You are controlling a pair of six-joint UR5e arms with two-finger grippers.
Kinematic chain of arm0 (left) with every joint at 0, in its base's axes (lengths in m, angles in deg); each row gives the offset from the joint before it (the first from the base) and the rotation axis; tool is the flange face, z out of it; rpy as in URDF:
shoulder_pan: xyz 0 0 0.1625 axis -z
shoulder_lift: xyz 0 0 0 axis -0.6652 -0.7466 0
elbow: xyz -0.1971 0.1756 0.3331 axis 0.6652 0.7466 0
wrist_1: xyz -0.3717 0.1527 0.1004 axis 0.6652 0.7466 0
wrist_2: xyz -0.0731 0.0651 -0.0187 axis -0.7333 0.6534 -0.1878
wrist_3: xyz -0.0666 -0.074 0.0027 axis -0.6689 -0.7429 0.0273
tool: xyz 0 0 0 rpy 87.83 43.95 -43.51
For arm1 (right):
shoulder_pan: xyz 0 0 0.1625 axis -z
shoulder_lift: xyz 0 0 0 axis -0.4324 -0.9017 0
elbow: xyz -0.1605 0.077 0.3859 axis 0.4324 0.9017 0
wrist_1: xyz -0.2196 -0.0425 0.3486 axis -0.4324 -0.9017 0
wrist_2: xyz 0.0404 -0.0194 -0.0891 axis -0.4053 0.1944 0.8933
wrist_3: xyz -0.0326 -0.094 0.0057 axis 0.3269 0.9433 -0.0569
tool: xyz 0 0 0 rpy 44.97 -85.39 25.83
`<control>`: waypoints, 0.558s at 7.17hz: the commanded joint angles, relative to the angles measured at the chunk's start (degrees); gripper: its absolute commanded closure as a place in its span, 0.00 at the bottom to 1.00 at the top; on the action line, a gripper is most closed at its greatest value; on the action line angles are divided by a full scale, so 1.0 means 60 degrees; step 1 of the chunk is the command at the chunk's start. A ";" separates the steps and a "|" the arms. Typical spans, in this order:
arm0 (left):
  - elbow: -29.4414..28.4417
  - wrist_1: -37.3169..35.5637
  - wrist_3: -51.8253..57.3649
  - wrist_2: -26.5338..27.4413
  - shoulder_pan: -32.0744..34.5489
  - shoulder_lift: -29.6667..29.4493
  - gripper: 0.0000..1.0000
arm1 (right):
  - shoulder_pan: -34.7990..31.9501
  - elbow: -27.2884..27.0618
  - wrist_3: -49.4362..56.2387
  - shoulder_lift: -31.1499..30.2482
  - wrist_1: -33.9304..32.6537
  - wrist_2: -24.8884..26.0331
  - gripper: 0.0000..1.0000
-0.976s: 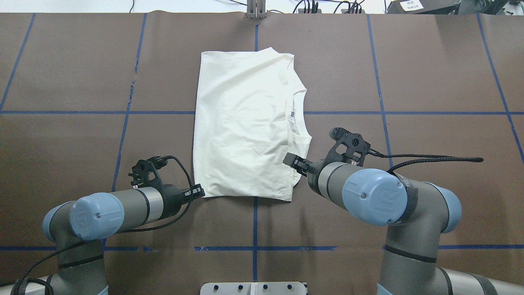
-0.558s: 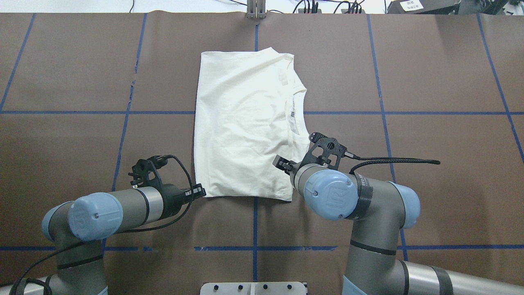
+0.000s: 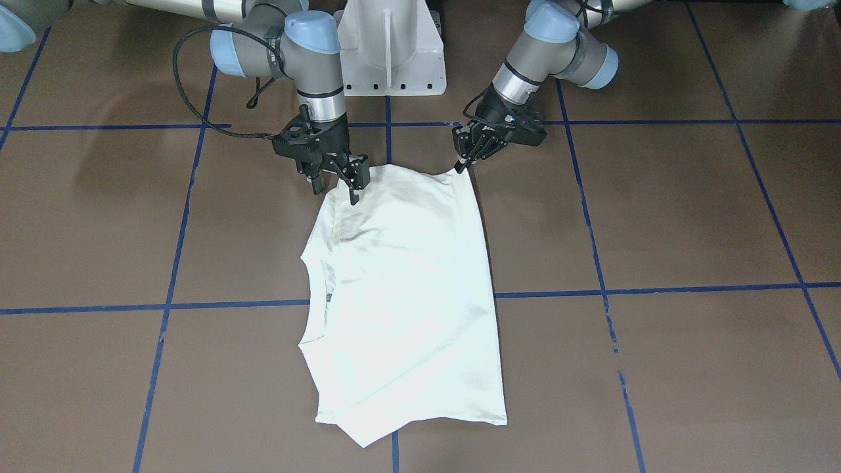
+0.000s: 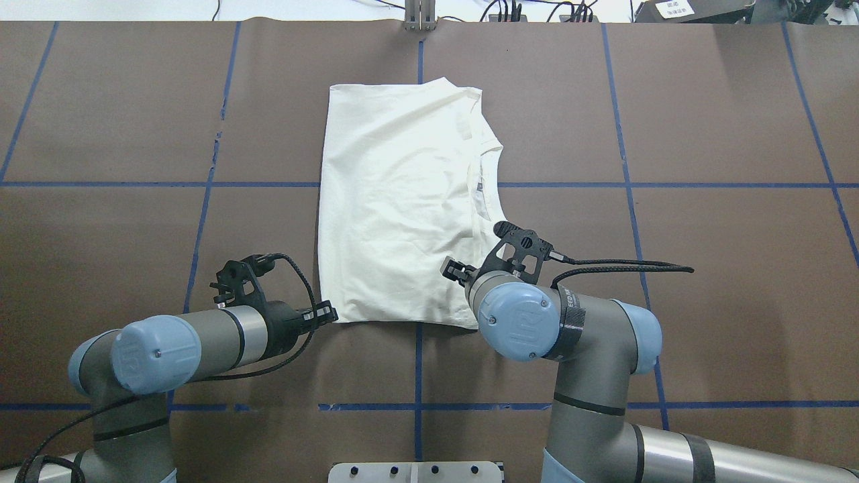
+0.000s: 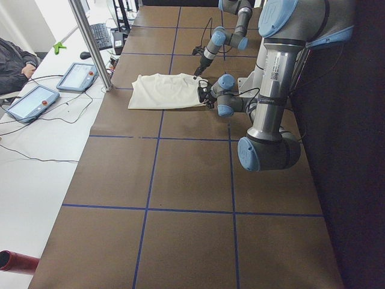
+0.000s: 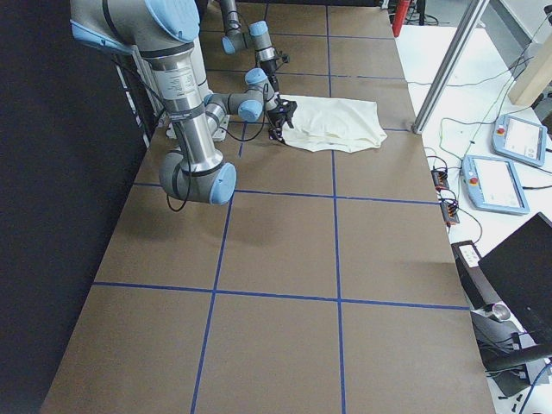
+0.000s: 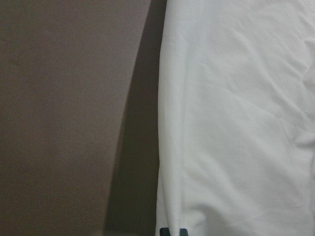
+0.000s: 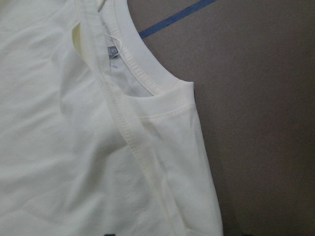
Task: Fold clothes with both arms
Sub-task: 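Move the right gripper to the other near corner and grasp it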
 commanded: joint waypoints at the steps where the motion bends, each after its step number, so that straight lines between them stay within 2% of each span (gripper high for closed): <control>1: -0.0021 0.0000 0.0014 0.0000 0.0000 0.0011 1.00 | 0.0180 0.0041 0.0012 -0.0036 -0.0079 0.0173 0.15; 4: -0.0006 0.0000 0.0015 0.0000 0.0000 0.0025 1.00 | 0.0371 0.0041 -0.0003 -0.0022 -0.0079 0.0407 0.23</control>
